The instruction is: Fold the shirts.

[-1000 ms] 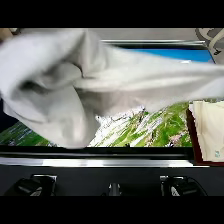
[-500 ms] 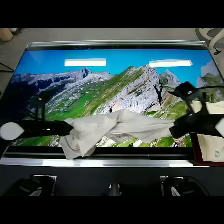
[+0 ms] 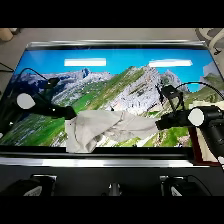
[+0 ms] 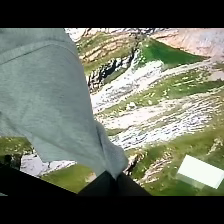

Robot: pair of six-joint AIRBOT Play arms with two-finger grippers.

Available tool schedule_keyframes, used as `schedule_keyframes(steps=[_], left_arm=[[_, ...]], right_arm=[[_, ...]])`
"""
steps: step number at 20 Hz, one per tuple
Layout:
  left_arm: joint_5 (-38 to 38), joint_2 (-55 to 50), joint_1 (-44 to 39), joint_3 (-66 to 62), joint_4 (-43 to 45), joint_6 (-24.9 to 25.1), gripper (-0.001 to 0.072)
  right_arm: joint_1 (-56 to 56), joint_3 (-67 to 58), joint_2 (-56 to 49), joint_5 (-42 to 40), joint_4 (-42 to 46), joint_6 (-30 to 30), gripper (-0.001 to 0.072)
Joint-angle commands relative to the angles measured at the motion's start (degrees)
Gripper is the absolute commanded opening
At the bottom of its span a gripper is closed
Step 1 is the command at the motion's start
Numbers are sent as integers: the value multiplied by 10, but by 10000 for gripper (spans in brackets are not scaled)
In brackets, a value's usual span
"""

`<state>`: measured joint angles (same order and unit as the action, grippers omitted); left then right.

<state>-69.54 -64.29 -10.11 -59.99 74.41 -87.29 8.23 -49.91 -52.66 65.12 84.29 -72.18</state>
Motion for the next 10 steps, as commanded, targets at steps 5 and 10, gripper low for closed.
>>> schedule_keyframes(steps=[5,10], left_arm=[[-90,158,112,198,-18,18,542],[67,126,67,345,-186,18,537]], right_arm=[[0,2,-5,24,-7,15,17],[0,2,-5,18,-7,15,17]])
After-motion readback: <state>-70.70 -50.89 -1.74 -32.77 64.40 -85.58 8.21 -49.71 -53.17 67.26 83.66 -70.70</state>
